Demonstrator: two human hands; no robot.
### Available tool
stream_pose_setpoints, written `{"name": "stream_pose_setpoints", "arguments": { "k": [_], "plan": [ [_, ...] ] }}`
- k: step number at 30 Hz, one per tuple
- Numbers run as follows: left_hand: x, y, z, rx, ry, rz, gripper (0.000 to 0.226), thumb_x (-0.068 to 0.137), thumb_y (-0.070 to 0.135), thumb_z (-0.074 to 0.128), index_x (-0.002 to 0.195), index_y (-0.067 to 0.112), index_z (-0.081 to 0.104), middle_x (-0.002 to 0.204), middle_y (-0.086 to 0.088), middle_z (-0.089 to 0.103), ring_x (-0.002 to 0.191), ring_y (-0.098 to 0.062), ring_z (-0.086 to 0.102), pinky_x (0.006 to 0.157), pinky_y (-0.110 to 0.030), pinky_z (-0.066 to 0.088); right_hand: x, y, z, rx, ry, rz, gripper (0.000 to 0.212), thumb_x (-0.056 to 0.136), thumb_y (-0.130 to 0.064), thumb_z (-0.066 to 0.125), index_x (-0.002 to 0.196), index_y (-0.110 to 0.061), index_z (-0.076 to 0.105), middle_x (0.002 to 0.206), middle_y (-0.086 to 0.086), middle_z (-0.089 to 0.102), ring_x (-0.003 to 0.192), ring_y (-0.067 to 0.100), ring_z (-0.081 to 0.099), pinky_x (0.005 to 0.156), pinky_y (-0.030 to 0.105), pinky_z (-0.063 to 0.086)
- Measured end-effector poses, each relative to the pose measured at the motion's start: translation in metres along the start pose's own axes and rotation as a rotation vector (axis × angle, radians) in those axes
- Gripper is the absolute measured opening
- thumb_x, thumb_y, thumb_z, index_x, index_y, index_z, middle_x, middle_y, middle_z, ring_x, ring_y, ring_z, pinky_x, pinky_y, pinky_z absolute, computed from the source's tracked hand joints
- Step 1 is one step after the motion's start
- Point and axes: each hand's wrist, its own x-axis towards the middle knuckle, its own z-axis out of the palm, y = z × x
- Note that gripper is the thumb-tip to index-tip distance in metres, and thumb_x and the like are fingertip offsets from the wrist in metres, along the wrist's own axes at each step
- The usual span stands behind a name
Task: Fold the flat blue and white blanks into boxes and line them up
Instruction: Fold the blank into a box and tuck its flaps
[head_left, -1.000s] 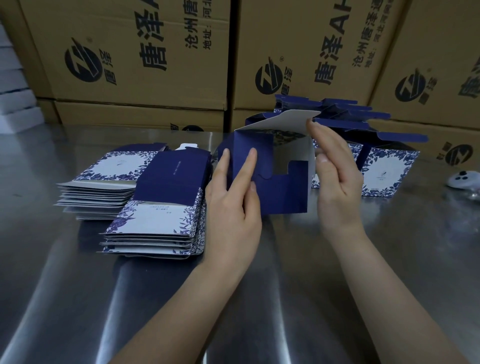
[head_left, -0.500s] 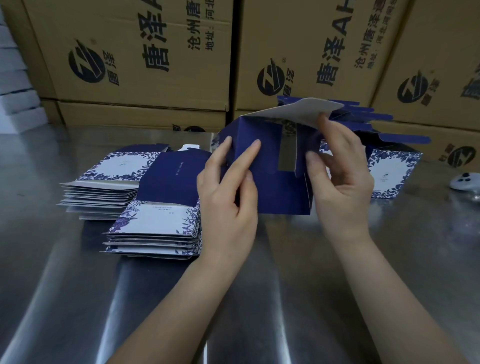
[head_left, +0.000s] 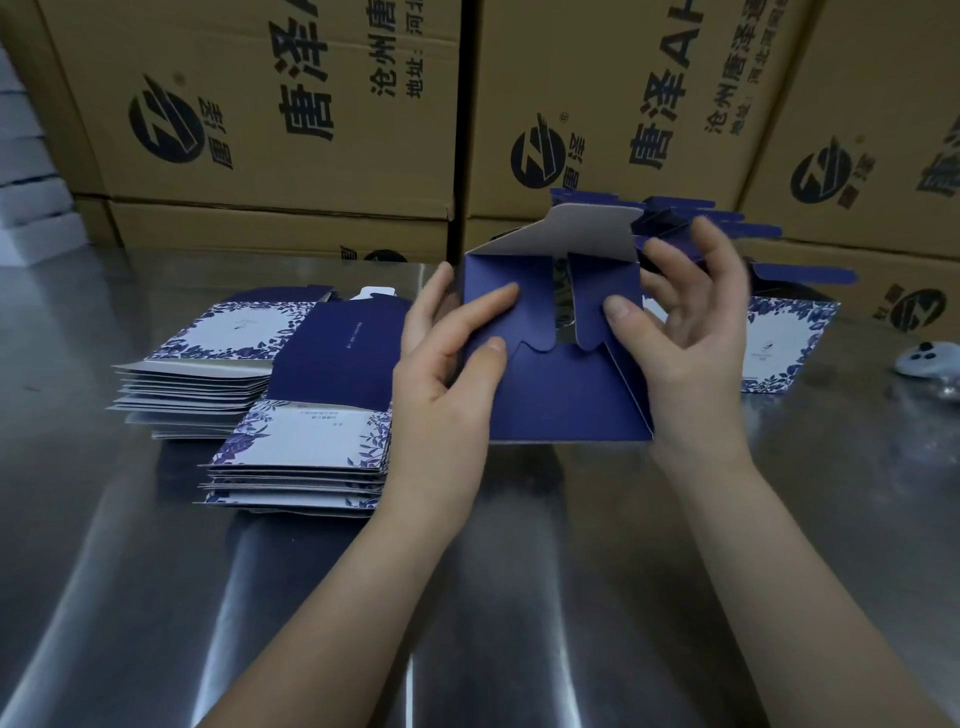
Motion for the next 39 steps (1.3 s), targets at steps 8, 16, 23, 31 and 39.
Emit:
{"name": "stream_pose_setpoints", "arguments": {
  "k": [8,16,23,31,39],
  "plan": [
    [0.0031,-0.0046,0.0007,-0.01,0.031,-0.024,0.03,0.102,0.012,0.051,0.107,0.034,0.071,0.155,0.01,0.039,0.127,0.02,0.04,0.087,-0.002,0.04,-0.0038,0.0026,0.0054,0.097,-0.105,0.07,0.039,0.089,0.001,0.059,0.122,-0.02,0.058,0.124,-0.001,0.062,0.11,0.008,0.061,0.087,0.021,0.05],
    [0.0022,-0.0088,0.0016,0.02,0.041,-0.021,0.032,0.103,0.01,0.049,0.113,0.033,0.068,0.151,0.003,0.048,0.137,-0.003,0.044,0.108,-0.027,0.044,-0.0014,0.0076,0.0041,0.13,-0.126,0.057,0.038,0.087,0.007,0.057,0.115,-0.018,0.056,0.122,0.001,0.06,0.118,0.016,0.057,0.104,0.034,0.045],
    [0.0017,-0.0071,0.0032,-0.02,0.083,0.029,0.032,0.099,0.004,0.05,0.112,0.032,0.059,0.138,-0.002,0.057,0.134,-0.014,0.049,0.113,-0.043,0.04,-0.0021,0.0049,0.004,0.135,-0.202,0.041,0.048,0.089,0.003,0.054,0.126,-0.028,0.053,0.124,-0.004,0.059,0.118,0.016,0.055,0.103,0.037,0.046],
    [0.0027,-0.009,0.0007,0.042,-0.019,0.079,0.055,0.102,0.006,0.04,0.14,0.047,0.036,0.154,0.02,0.037,0.146,0.0,0.027,0.122,-0.041,0.026,-0.0007,0.0062,0.0024,0.076,-0.227,0.076,0.028,0.094,-0.012,0.042,0.111,-0.02,0.063,0.126,0.009,0.059,0.121,0.027,0.052,0.105,0.046,0.041],
    [0.0016,-0.0078,0.0003,0.073,0.023,0.018,0.036,0.098,0.03,0.043,0.131,0.039,0.053,0.152,0.011,0.042,0.143,-0.003,0.033,0.119,-0.04,0.03,-0.0025,0.0047,0.0038,-0.03,-0.236,0.04,0.019,0.085,-0.017,0.061,0.103,-0.023,0.061,0.131,0.002,0.054,0.123,0.007,0.052,0.1,0.023,0.041]
  ]
}}
